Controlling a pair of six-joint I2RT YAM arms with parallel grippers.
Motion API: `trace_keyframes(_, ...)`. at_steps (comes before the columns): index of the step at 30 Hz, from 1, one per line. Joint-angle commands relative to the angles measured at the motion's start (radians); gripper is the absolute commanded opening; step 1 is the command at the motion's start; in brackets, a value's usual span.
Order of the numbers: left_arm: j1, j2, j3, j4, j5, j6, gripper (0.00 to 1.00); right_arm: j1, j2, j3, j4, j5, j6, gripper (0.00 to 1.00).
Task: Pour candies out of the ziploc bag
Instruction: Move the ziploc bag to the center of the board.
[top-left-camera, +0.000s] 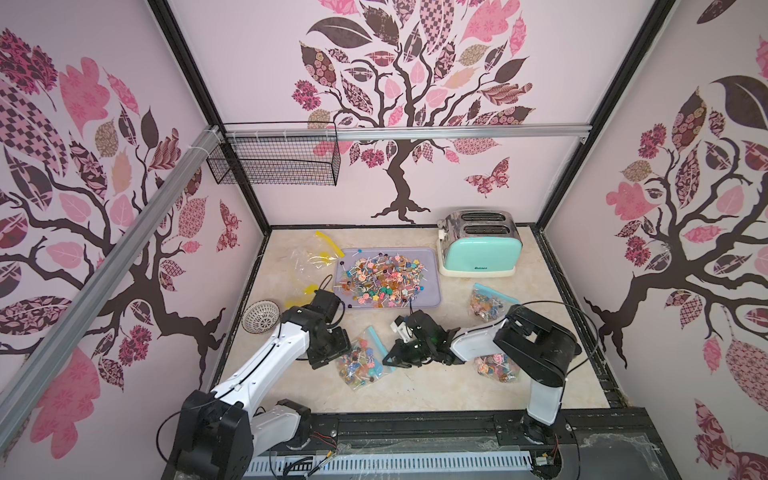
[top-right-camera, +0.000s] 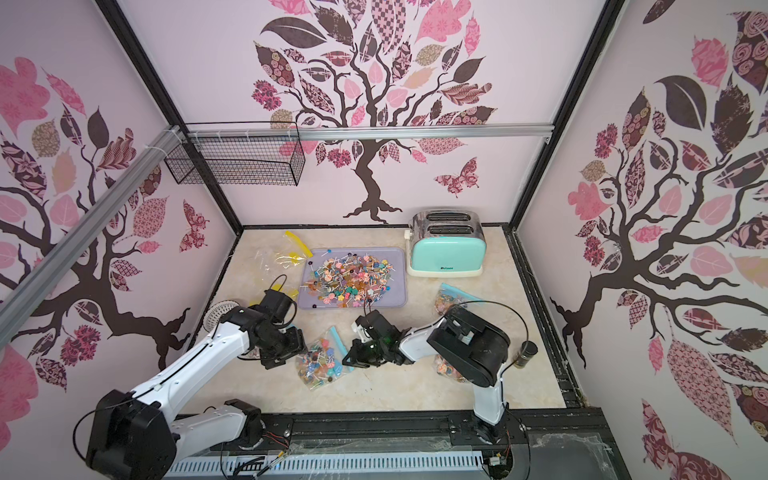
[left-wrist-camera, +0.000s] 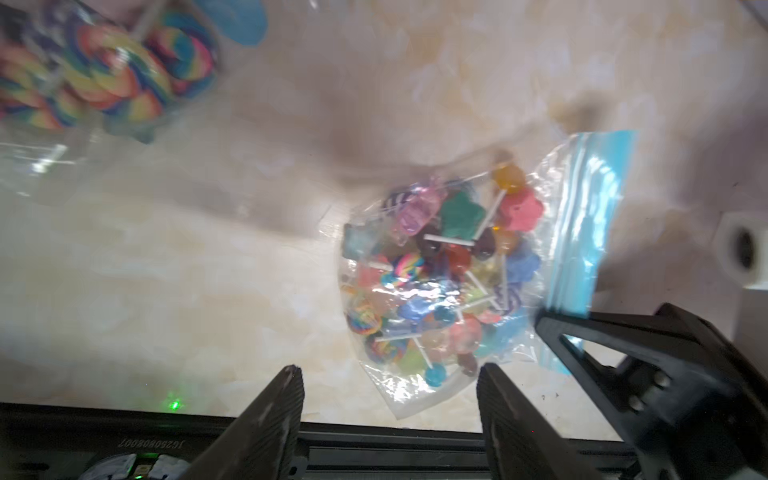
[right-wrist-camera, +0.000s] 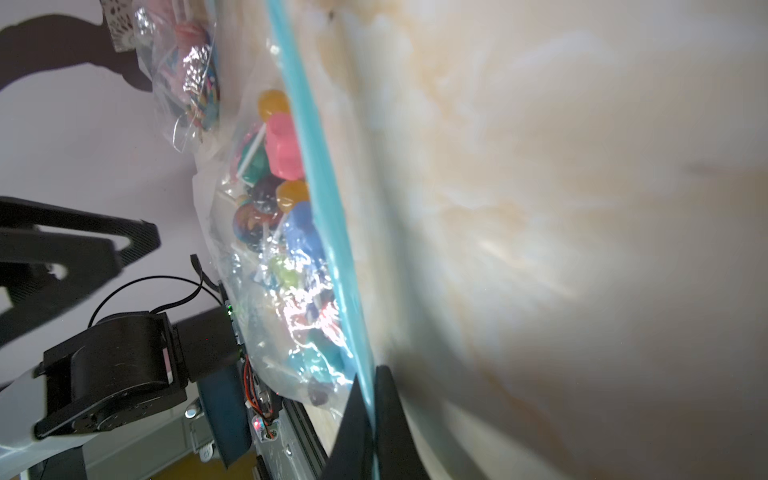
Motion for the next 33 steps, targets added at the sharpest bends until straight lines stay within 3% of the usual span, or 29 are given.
trace_keyframes(1,-0.089,0.065,-0.014,0.095,-0.006,-0.080,0.70,-0.026,-0.109,-0.089,-0.033,0.124,0.008,0.02)
trace_keyframes(3,-0.136,0.114,-0.022,0.130,-0.004,-0.091,0.69,-0.026,-0.157,-0.130,-0.043,0.154,0.011,0.02)
trace_keyframes(8,-0.172,0.188,-0.060,0.222,-0.003,-0.110,0.55,-0.025,-0.202,-0.179,-0.026,0.149,0.035,0.03)
trace_keyframes(18,-0.173,0.373,-0.001,0.325,-0.061,-0.069,0.54,0.030,-0.191,-0.202,0.007,0.106,0.074,0.08)
trace_keyframes(20,-0.171,0.392,0.019,0.321,-0.082,-0.059,0.55,0.038,-0.193,-0.210,0.009,0.110,0.083,0.14)
trace_keyframes(25,-0.170,0.404,0.072,0.285,-0.138,-0.026,0.56,0.027,-0.251,-0.197,-0.100,0.187,0.036,0.40)
trace_keyframes(28,-0.172,0.367,0.115,0.203,-0.207,-0.015,0.57,-0.027,-0.317,-0.166,-0.248,0.236,-0.047,0.47)
trace_keyframes(33,-0.210,0.236,0.228,0.029,-0.260,-0.004,0.58,-0.134,-0.481,-0.127,-0.530,0.421,-0.236,0.58)
